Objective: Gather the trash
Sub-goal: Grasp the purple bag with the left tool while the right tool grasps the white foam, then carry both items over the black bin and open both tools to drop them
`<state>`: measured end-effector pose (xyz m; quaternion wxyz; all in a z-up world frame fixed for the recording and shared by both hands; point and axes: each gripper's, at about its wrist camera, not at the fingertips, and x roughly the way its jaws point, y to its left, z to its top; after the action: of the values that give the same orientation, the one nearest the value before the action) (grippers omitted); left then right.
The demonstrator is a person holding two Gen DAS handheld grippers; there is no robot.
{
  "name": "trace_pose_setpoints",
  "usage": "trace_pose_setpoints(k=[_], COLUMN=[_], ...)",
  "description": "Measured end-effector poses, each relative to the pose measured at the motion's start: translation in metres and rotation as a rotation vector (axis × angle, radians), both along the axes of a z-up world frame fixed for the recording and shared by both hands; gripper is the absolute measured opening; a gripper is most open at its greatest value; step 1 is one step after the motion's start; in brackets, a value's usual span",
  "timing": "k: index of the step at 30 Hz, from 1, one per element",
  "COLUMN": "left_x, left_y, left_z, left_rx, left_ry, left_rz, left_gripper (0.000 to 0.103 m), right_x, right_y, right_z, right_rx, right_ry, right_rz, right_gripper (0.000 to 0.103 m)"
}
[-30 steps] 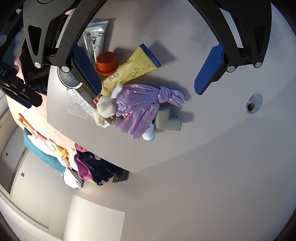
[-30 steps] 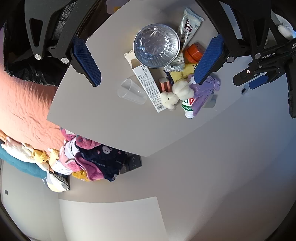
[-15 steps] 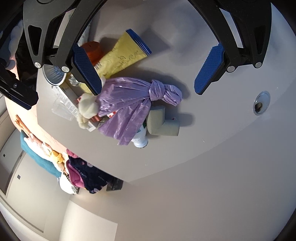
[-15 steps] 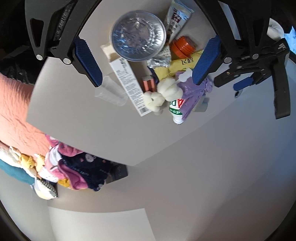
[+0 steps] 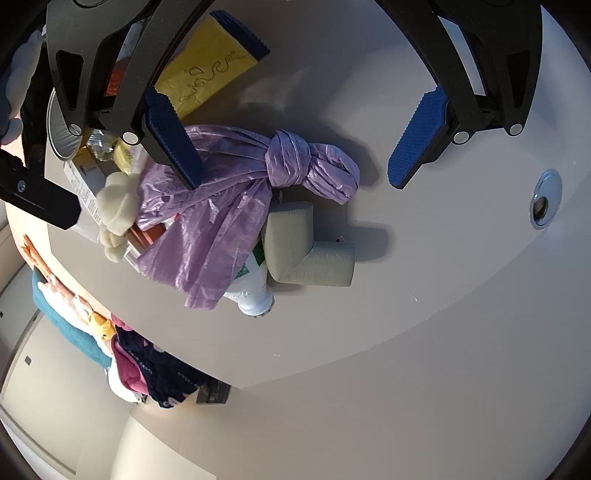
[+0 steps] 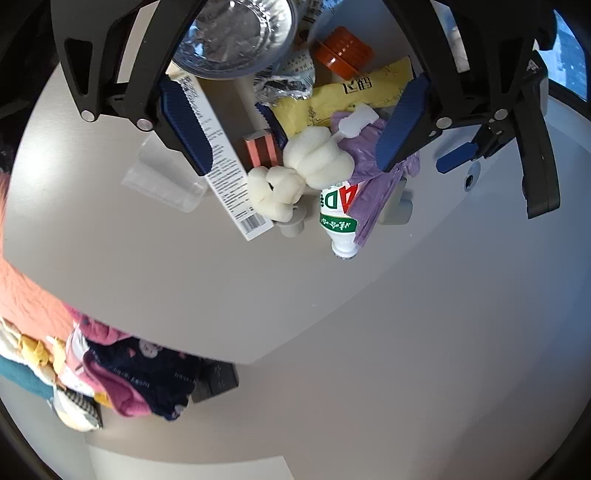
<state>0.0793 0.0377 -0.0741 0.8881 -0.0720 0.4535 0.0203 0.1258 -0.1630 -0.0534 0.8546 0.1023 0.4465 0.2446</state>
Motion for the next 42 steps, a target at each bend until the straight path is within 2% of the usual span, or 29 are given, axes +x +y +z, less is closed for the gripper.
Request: trace_pose_setpoints(k=[5,9,15,16,17,19,20,25,33,42], left_x=[0.006,0.007,0.005,0.005,0.004,0.003,0.003,-0.003,-0.011,-0.016], left_y=[0.004,0.006,0.005,0.006,0.006,0.008,0.01,0.012,0.004,-0.023], left_z=[-0.007,-0.013,-0.016,-0.016,-0.016,-0.015,-0.014,-0.001,0.03,0.061], left_rx=[-0.022,-0.05,-0.033,-0.035,-0.041,-0.05,-0.057,-0.075,-0.076,-0.061], left_ry=[0.013,0.021,0.013,0.009,0.006,-0.002,-0.008,-0.05,-0.121,-0.185], left_rz=[-0.008,-0.035,-0.065,-0.069,-0.07,-0.058,-0.053,-0.033,-0.042,-0.077], left_gripper=[0.095,0.083,0.058,0.05,0.047,0.036,0.034,0.024,0.022,0.022], right_x=[0.007,0.01,0.012,0.013,0.014,0.013,0.013,0.005,-0.009,-0.025], right_y=[0.012,0.02,0.027,0.027,0.028,0.028,0.027,0.025,0.015,-0.016], right_z=[-0.01,-0.016,-0.019,-0.02,-0.021,-0.022,-0.021,-0.011,0.011,0.039], right_rx=[-0.014,-0.016,-0.017,-0.008,0.0,-0.002,0.001,0.032,0.053,0.084], right_ry=[0.045,0.076,0.079,0.082,0.088,0.088,0.085,0.047,-0.007,-0.063], right_rz=[0.028,0.044,0.066,0.074,0.082,0.089,0.09,0.098,0.084,0.04], right_gripper=[0.074,0.065,0.048,0.042,0.03,0.022,0.02,0.016,0.016,0.016])
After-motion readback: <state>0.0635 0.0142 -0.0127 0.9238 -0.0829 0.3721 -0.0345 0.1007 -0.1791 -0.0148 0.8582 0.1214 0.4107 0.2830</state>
